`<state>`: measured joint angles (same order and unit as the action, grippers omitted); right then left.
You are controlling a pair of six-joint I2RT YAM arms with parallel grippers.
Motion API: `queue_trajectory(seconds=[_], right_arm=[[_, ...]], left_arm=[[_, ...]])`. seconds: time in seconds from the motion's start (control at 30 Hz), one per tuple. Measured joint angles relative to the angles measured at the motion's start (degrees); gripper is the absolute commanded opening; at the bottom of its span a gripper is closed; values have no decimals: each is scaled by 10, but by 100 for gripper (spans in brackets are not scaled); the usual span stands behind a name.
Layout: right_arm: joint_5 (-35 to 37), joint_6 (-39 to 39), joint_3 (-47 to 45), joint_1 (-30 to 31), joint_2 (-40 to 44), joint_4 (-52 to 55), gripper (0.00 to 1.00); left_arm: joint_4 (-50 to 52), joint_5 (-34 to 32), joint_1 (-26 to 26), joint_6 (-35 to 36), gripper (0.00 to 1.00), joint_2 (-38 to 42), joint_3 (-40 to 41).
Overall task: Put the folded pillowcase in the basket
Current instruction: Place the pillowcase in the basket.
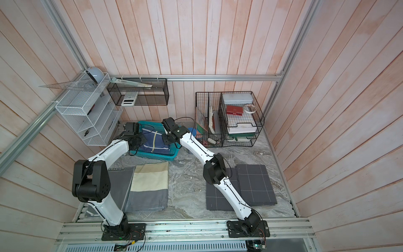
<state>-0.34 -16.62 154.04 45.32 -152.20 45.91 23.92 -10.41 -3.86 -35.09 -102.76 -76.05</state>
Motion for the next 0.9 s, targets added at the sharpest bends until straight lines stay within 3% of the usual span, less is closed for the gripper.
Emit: queue_trajectory(seconds=[0.23,0.4,0.53,0.77,0.9], right_arm=[[-7,-7,0,0,-18,-3,31],[-6,-6,0,0,-18,-11,58],[-6,-1,0,0,-13,-13,67],[8,12,0,5,37,-13,76],[30,28,-30,17,100,-10,79]], left_arm=[[28,-21,1,-1,7,-30,-24],[40,-26,1,-5,30,-44,-25],[44,-35,0,-10,48,-44,-25],[53,-38,-3,-7,53,-14,-25],[46,-38,-7,-8,64,49,-11]])
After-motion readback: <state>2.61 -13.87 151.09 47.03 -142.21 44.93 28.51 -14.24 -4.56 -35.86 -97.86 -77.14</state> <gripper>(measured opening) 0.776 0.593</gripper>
